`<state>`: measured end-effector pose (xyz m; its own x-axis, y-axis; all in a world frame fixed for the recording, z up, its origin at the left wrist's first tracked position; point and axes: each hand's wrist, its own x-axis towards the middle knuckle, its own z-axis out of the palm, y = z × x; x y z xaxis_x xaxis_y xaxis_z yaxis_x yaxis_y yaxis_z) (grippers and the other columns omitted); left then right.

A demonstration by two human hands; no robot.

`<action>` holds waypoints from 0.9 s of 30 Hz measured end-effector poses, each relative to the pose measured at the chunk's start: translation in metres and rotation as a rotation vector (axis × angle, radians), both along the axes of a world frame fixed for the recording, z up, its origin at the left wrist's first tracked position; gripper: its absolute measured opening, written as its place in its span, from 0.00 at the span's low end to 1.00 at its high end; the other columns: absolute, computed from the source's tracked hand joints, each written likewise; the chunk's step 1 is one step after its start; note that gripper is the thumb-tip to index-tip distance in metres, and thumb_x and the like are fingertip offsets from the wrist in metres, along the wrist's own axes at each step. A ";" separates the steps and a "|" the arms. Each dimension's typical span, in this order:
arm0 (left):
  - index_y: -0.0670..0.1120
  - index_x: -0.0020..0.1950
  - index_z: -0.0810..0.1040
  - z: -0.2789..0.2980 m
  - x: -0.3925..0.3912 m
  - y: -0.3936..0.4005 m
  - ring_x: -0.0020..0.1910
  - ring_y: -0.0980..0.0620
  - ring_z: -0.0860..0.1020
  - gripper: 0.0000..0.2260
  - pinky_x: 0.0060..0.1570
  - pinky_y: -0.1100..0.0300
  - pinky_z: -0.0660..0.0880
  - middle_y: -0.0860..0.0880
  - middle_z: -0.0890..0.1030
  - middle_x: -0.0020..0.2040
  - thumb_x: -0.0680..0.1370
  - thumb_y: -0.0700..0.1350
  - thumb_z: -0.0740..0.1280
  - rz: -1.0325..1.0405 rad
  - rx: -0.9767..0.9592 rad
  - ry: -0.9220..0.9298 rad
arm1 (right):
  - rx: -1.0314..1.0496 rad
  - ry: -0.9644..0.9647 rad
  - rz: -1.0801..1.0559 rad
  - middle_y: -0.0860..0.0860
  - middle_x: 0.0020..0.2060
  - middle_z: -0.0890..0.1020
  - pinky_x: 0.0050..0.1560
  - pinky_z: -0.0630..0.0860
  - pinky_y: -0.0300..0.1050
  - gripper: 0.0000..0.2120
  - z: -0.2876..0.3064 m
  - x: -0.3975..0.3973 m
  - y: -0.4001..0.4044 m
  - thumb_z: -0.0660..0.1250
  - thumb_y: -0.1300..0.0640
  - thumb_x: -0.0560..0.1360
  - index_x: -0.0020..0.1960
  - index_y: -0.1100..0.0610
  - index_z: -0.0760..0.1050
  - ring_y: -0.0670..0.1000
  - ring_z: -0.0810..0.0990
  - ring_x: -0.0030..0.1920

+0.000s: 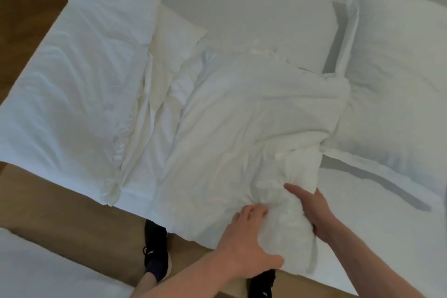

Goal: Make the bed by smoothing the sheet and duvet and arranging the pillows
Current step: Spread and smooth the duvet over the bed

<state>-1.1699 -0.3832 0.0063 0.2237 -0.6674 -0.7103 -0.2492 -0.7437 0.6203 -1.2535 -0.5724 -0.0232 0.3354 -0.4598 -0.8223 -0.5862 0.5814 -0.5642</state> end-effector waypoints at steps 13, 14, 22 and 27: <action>0.57 0.52 0.71 0.097 0.093 0.032 0.46 0.55 0.80 0.13 0.45 0.57 0.78 0.58 0.80 0.46 0.71 0.54 0.68 0.491 0.101 -0.291 | -0.141 -0.127 0.211 0.46 0.55 0.85 0.54 0.84 0.57 0.25 0.111 0.115 0.086 0.78 0.53 0.73 0.65 0.40 0.72 0.50 0.86 0.53; 0.54 0.45 0.71 0.096 0.109 0.041 0.39 0.56 0.79 0.07 0.38 0.57 0.78 0.57 0.79 0.39 0.70 0.49 0.66 0.567 0.060 -0.276 | -0.097 -0.136 0.180 0.49 0.55 0.85 0.51 0.84 0.58 0.25 0.117 0.121 0.088 0.77 0.51 0.74 0.66 0.41 0.71 0.53 0.87 0.51; 0.48 0.32 0.70 0.112 0.207 0.092 0.28 0.56 0.68 0.03 0.27 0.62 0.63 0.54 0.71 0.27 0.64 0.40 0.60 0.804 -0.183 -0.146 | -0.087 0.041 -0.327 0.46 0.59 0.83 0.49 0.82 0.49 0.43 0.107 0.199 0.056 0.74 0.24 0.60 0.68 0.47 0.75 0.51 0.84 0.57; 0.40 0.36 0.74 0.120 0.252 0.144 0.28 0.55 0.69 0.05 0.28 0.63 0.63 0.51 0.71 0.28 0.70 0.32 0.61 0.922 -0.149 -0.079 | -0.164 -0.031 -0.331 0.56 0.58 0.84 0.44 0.80 0.45 0.28 0.113 0.293 0.065 0.79 0.60 0.68 0.66 0.57 0.76 0.53 0.85 0.51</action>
<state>-0.9178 -0.2393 0.1262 0.7538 -0.2851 -0.5920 0.3538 -0.5830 0.7314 -0.9603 -0.5077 0.0896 0.1705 -0.6721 -0.7206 -0.3627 0.6371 -0.6801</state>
